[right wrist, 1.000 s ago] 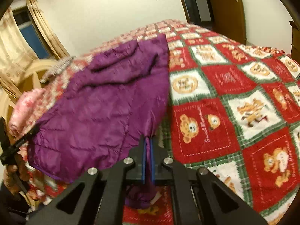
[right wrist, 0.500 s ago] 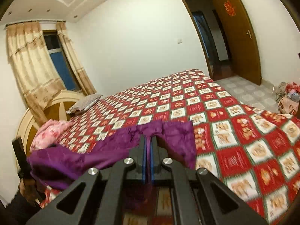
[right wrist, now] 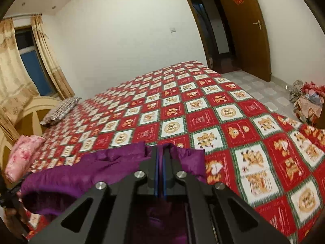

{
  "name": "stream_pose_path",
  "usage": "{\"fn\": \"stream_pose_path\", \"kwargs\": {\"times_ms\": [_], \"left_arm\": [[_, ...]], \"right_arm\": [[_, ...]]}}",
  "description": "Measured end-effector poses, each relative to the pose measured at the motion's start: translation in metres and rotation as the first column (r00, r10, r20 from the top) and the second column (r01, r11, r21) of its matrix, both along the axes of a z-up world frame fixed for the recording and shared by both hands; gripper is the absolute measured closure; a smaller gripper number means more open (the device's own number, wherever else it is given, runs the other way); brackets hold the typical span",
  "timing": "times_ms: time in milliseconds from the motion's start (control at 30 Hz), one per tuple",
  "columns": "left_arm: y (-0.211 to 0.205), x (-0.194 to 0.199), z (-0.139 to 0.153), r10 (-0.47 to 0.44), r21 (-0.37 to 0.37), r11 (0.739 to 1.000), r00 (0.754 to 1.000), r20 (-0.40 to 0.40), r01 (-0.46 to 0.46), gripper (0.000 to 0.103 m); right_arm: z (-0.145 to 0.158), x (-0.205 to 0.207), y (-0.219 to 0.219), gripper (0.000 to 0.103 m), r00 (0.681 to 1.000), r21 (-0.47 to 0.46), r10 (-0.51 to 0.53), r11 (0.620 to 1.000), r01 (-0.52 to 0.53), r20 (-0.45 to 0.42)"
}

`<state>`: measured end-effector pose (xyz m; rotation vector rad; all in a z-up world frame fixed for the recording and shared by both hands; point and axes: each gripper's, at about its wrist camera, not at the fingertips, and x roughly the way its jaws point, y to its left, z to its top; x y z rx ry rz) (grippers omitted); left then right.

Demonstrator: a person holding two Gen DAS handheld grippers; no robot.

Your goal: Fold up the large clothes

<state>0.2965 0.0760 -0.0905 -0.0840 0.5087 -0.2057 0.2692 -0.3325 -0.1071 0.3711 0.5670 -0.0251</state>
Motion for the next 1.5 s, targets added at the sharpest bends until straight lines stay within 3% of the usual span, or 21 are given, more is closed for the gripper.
{"fn": "stream_pose_path", "kwargs": {"times_ms": [100,167,233,267,300,433,533,667,767,867,1067,1400,1500], "left_arm": [[0.001,0.009,0.001,0.056,0.034,0.998,0.998,0.009,-0.056,0.007],[-0.009,0.020,-0.004,0.072,0.110,0.991,0.997,-0.003,-0.072,0.007],[-0.022,0.023,-0.007,0.090,0.176,0.980,0.996,0.014,-0.091,0.007],[-0.027,0.023,-0.008,0.093,0.192,0.977,0.995,0.021,-0.096,0.007],[-0.033,0.023,-0.008,0.105,0.209,0.972,0.994,0.033,-0.110,0.007],[-0.057,0.025,-0.006,0.134,0.242,0.959,0.988,0.077,-0.149,0.007],[-0.083,0.032,-0.008,0.100,0.248,0.962,0.992,0.076,-0.116,0.007],[-0.113,0.050,-0.024,0.077,0.306,0.948,0.995,0.057,-0.091,0.007],[-0.126,0.073,-0.043,0.091,0.353,0.930,0.995,0.036,-0.098,0.007],[-0.128,0.103,-0.070,0.134,0.403,0.909,0.990,-0.040,-0.107,0.007],[-0.113,0.133,-0.108,0.168,0.332,0.939,0.965,-0.203,-0.094,0.007],[-0.110,0.147,-0.124,0.158,0.273,0.959,0.950,-0.270,-0.082,0.003],[-0.113,0.149,-0.126,0.166,0.286,0.955,0.948,-0.271,-0.085,0.002]], "right_arm": [[-0.011,0.018,0.001,0.097,1.000,0.003,0.000,1.000,0.000,-0.024],[-0.015,0.032,-0.002,0.092,0.999,0.021,-0.019,1.000,0.020,-0.031],[-0.015,0.048,-0.005,0.073,0.999,0.045,-0.043,0.998,0.044,-0.029],[-0.011,0.051,-0.004,0.051,0.998,0.035,-0.068,0.997,0.068,-0.014],[-0.005,0.050,-0.003,0.044,0.995,0.023,-0.098,0.995,0.098,0.015],[0.008,0.052,0.017,0.044,0.995,0.002,-0.084,0.996,0.084,0.054],[0.007,0.055,0.058,0.044,0.998,-0.075,0.014,0.997,-0.010,0.056],[-0.014,0.068,0.119,0.047,0.985,-0.134,0.172,0.976,-0.174,-0.022],[-0.033,0.083,0.148,0.051,0.973,-0.202,0.215,0.953,-0.227,-0.081],[-0.050,0.102,0.149,0.052,0.975,-0.220,0.185,0.953,-0.209,-0.126],[-0.079,0.123,0.130,0.052,0.974,-0.210,0.135,0.962,-0.173,-0.183],[-0.095,0.133,0.130,0.052,0.969,-0.170,0.152,0.968,-0.185,-0.193],[-0.097,0.135,0.130,0.052,0.969,-0.160,0.150,0.970,-0.182,-0.196]]}}
